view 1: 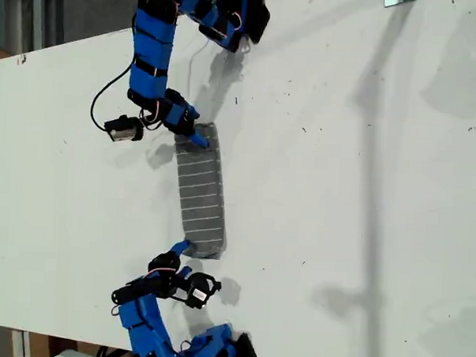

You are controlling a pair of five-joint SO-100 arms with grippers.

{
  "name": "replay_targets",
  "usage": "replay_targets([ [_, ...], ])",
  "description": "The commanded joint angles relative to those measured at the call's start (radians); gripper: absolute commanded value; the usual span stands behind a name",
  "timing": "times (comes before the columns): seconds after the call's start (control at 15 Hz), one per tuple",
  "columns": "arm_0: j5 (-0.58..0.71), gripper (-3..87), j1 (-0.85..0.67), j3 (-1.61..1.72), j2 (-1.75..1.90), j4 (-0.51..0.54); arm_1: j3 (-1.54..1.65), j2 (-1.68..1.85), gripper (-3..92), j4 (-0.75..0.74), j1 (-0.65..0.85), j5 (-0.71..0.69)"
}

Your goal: Grasp corners of a square towel and fold twice.

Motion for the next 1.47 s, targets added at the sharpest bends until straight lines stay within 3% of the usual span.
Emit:
replay_targets([
  [0.0, 0.002, 27.2, -0.029, 0.083, 0.095, -0.066, -0.147, -0.155, 40.1, -0.02, 0.035, -0.032],
  [0.07, -0.003, 27.1, -0.041, 0.144, 0.144, -0.092, -0.193, -0.216, 40.1, -0.015, 0.043, -0.04],
  [0.13, -0.009, 27.1, -0.054, 0.216, 0.209, -0.12, -0.222, -0.258, 31.6, -0.008, 0.052, -0.049],
  [0.2, -0.012, 27.0, -0.061, 0.296, 0.275, -0.158, -0.222, -0.273, 8.5, -0.002, 0.067, -0.044],
  [0.27, -0.017, 26.9, -0.067, 0.368, 0.319, -0.195, -0.181, -0.268, -0.1, -0.008, 0.095, -0.032],
  [0.47, -0.044, 26.7, -0.063, 0.535, 0.344, -0.354, 0.012, -0.15, -0.1, -0.031, 0.183, 0.005],
  [0.87, -0.048, 26.4, -0.12, 0.693, 0.324, -0.54, 0.35, 0.265, -0.1, -0.043, 0.261, 0.107],
  [1.2, -0.046, 26.3, -0.144, 0.703, 0.311, -0.565, 0.109, 0.471, -0.1, 0.173, 0.098, 0.183],
  [1.4, -0.052, 26.2, -0.141, 0.719, 0.322, -0.569, -0.092, 0.446, -0.1, 0.178, 0.005, 0.155],
])
